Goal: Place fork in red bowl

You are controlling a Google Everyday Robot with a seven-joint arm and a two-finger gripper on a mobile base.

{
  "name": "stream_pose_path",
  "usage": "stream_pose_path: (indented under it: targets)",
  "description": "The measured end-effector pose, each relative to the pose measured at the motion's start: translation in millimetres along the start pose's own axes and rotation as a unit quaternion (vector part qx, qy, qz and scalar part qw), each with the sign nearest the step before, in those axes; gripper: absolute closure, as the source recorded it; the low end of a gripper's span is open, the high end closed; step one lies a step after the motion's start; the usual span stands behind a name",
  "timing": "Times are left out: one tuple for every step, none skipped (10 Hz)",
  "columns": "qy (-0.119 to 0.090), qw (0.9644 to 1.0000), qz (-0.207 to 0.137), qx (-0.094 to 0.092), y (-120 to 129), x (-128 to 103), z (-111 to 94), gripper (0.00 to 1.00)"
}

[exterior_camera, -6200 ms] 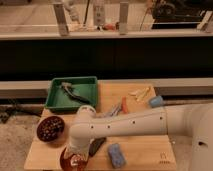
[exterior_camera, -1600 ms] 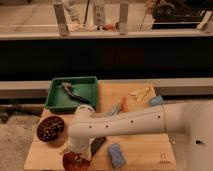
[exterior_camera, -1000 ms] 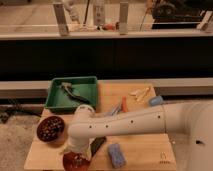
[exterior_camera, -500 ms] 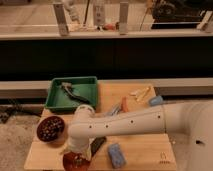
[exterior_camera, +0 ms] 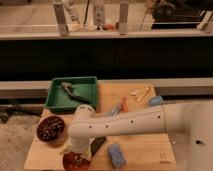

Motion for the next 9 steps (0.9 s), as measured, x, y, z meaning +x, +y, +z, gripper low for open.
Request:
stream_pose_path:
  targets:
    - [0.0, 1.0, 0.0, 0.0, 0.0, 0.0, 0.0, 0.2]
    - [0.0, 1.0, 0.0, 0.0, 0.0, 0.0, 0.0, 0.2]
    - [0.0, 1.0, 0.0, 0.0, 0.0, 0.0, 0.0, 0.2]
    - [0.0, 1.0, 0.0, 0.0, 0.0, 0.0, 0.0, 0.2]
    - [0.0, 1.0, 0.0, 0.0, 0.0, 0.0, 0.0, 0.2]
    - [0.0, 1.0, 0.0, 0.0, 0.0, 0.0, 0.0, 0.2]
    - [0.0, 1.0, 0.0, 0.0, 0.0, 0.0, 0.0, 0.2]
    - [0.0, 1.0, 0.0, 0.0, 0.0, 0.0, -0.1, 0.2]
    - [0.001, 1.0, 0.0, 0.0, -0.1, 0.4, -0.8, 0.2]
